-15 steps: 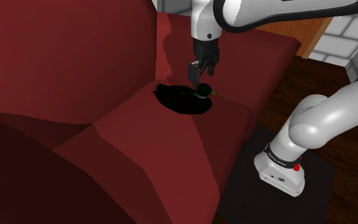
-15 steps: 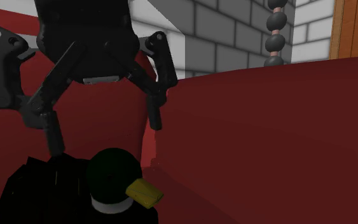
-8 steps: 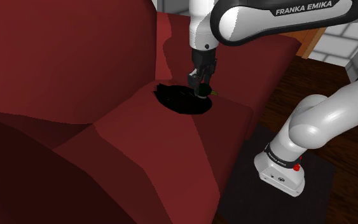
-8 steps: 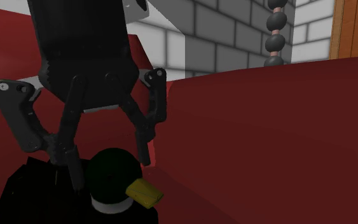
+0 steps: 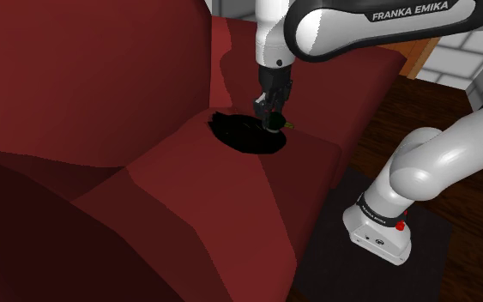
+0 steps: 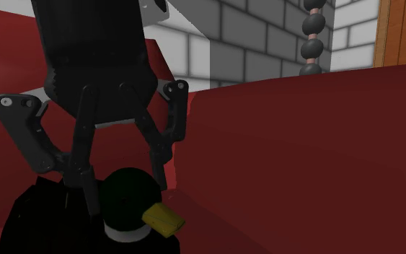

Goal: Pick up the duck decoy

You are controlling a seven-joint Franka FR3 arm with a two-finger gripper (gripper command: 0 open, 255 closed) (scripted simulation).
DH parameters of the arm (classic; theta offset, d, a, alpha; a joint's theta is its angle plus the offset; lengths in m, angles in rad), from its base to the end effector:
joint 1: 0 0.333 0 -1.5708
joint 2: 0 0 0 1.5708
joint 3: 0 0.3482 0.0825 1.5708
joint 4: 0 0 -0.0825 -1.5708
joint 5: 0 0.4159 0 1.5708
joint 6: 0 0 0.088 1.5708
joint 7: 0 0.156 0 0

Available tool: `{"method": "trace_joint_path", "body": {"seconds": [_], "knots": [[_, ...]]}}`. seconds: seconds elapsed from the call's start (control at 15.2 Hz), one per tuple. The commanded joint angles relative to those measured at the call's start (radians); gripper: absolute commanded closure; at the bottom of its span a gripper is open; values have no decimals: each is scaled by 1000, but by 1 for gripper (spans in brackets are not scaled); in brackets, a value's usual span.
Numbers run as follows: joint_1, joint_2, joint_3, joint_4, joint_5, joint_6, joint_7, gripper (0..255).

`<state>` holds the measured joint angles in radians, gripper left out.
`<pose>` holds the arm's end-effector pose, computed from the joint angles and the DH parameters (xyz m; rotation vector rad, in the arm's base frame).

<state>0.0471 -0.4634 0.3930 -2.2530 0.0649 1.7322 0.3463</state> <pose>0.3777 0.2011 0.4940 3.0079 0.0528 -0.0621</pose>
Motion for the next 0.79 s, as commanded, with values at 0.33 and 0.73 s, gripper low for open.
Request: {"method": "trace_joint_path", "body": {"seconds": [0.33,0.73], "knots": [[-3,2,-6,66,-4,-66,-2,255],[-8,8,-12,151,-10,-146,-7,255]]}}
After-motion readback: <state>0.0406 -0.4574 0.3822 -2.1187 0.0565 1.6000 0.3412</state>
